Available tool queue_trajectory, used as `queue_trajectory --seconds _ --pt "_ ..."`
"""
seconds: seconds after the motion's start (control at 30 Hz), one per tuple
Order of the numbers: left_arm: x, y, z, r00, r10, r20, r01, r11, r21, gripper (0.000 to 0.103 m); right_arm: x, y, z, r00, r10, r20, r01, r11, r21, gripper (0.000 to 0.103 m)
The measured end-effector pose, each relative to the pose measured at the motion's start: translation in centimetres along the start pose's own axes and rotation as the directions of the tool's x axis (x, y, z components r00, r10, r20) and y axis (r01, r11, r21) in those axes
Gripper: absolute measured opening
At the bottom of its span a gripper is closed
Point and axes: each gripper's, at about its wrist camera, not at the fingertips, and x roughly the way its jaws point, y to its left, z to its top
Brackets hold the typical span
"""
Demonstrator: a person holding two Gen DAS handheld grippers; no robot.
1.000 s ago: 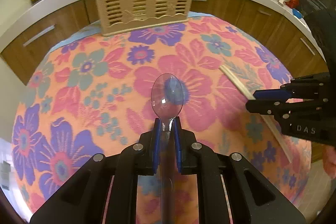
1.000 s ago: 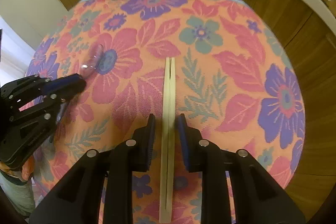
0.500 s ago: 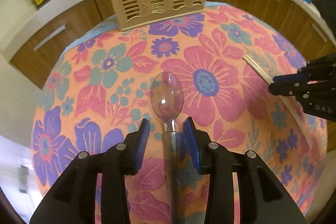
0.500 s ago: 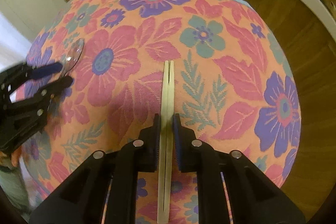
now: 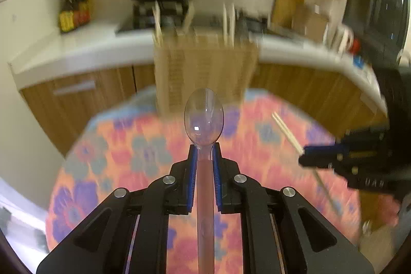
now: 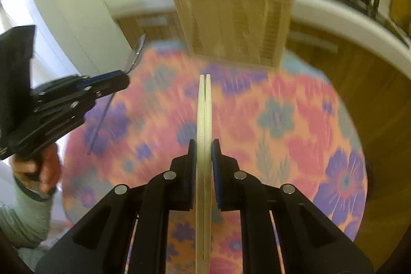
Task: Organize utensils
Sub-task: 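Lift the chopsticks and spoon and carry both over the basket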
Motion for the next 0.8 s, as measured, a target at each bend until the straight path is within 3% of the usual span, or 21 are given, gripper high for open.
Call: queue_trajectory --seconds 0.1,0.3,0.4,0.47,0.73,0.8 --pt "-1.5 0.8 3.5 0.993 0.000 0.117 0.002 1.000 -0.022 0.010 -2.2 0.5 2.8 0.992 0.031 0.121 -0.030 0.999 -0.013 0.009" --pt "-1.6 1.4 9.9 0.957 0.027 0.289 -0.020 0.999 -0.027 0.010 -4.9 -0.2 8.7 0.942 0.011 0.337 -0.009 1.000 -0.006 0.009" --pt "-1.1 1.7 12.3 0.933 0.034 0.357 -0.023 0.999 -0.033 0.010 -5.6 -1.0 11.2 0.895 -0.017 0.445 0.007 1.000 0.023 0.010" --pt "-0.4 1.5 13.6 0.915 0.023 0.402 -0.013 0.999 -0.029 0.010 -5.6 -1.6 12.8 0.850 -0.063 0.523 0.048 0.998 0.042 0.010" --pt "2.9 1.8 15.8 0.855 0.030 0.519 -0.025 1.000 -0.017 0.010 -3.9 -4.0 17.1 0.709 -0.172 0.684 0.131 0.985 0.112 0.010" --pt "3.7 1.9 16.0 0.846 0.033 0.532 -0.024 0.999 -0.024 0.010 -3.5 -4.7 17.7 0.686 -0.190 0.703 0.138 0.982 0.130 0.010"
